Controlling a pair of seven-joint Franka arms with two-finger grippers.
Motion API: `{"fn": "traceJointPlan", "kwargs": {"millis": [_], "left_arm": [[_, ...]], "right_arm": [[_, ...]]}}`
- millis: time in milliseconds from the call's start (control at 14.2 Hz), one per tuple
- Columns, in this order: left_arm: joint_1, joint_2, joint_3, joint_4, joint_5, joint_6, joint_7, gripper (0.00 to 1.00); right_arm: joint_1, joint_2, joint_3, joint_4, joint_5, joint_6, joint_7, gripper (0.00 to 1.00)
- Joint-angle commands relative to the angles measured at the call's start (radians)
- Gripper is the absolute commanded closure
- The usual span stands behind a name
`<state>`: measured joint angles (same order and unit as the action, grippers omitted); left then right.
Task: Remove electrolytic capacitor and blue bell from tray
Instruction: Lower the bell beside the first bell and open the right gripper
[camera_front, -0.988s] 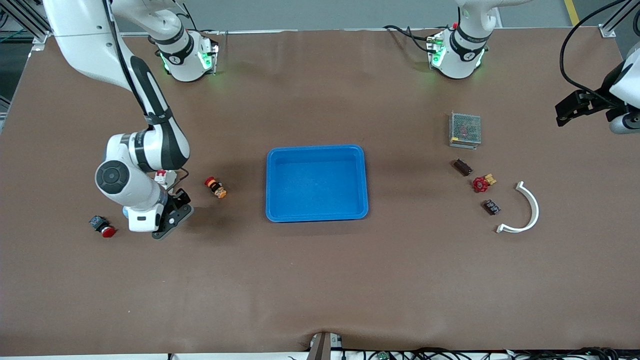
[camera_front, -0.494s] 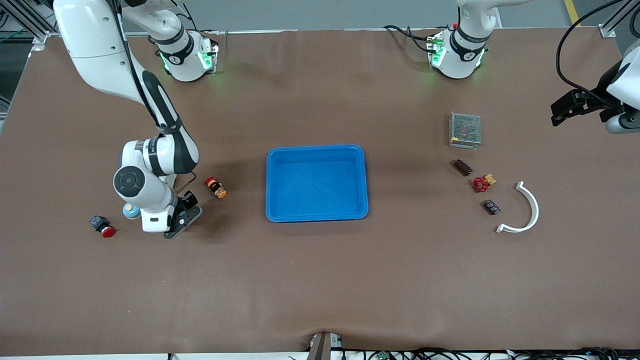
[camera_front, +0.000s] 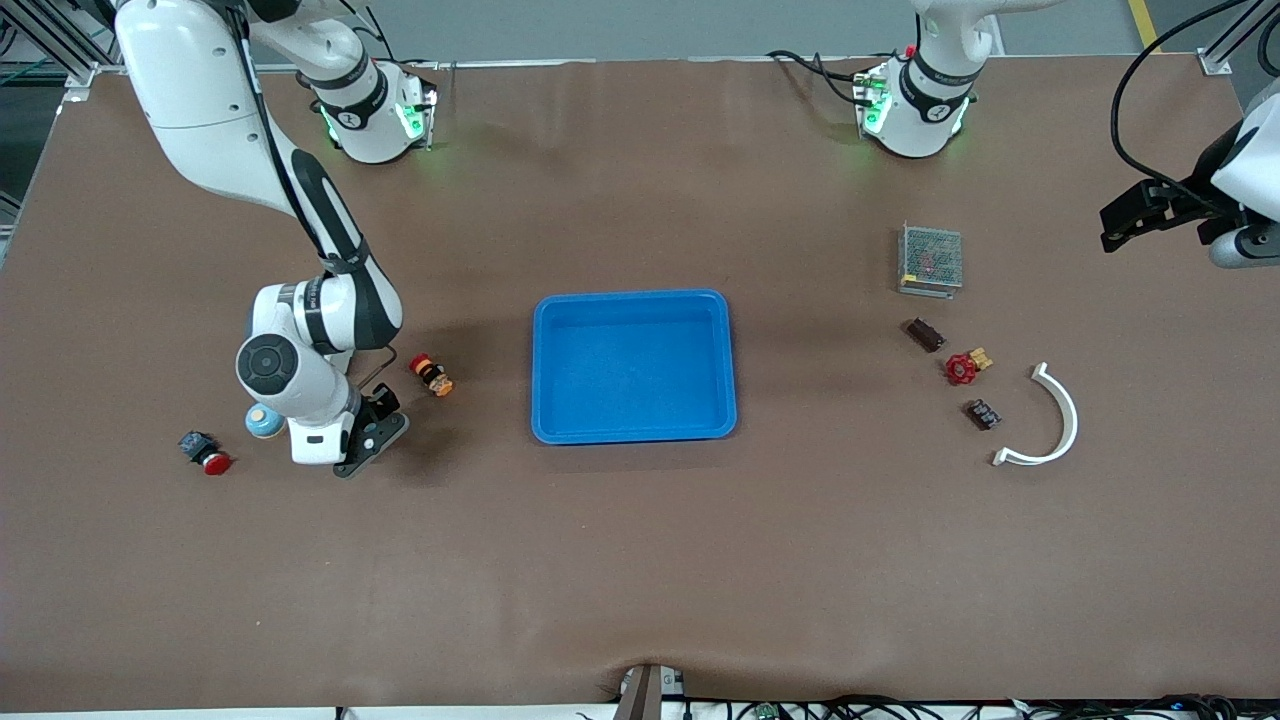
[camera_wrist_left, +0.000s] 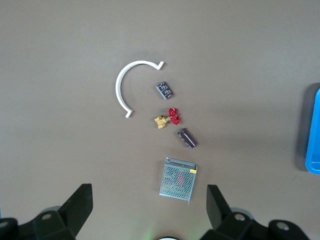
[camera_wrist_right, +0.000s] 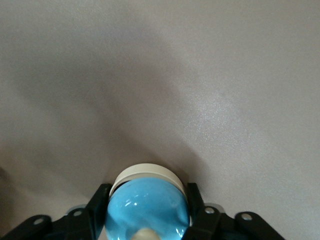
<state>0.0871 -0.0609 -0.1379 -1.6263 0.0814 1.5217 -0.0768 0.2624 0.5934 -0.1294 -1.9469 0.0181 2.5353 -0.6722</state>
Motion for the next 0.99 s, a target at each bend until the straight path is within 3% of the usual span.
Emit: {"fn": "traceJointPlan", "kwargs": {"millis": [0, 353, 918], "left_arm": [[0.000, -0.016, 0.003, -0.004, -0.020, -0.011, 0.019, 0.00], [-0.001, -0.014, 0.003, -0.001, -0.020, -0.009, 0.019, 0.00], [0.002, -0.016, 0.003, -0.001, -0.041, -0.009, 0.020, 0.00]], "right_arm": [[-0.017, -0.006, 0.016, -0.003, 0.026, -0.001, -0.007, 0.00], [-0.009, -0.066, 0.017, 0.046, 0.039, -0.163, 0.009, 0.00], [0.064, -0.309, 0.016, 0.097, 0.036, -0.597, 0.391, 0.00]]}}
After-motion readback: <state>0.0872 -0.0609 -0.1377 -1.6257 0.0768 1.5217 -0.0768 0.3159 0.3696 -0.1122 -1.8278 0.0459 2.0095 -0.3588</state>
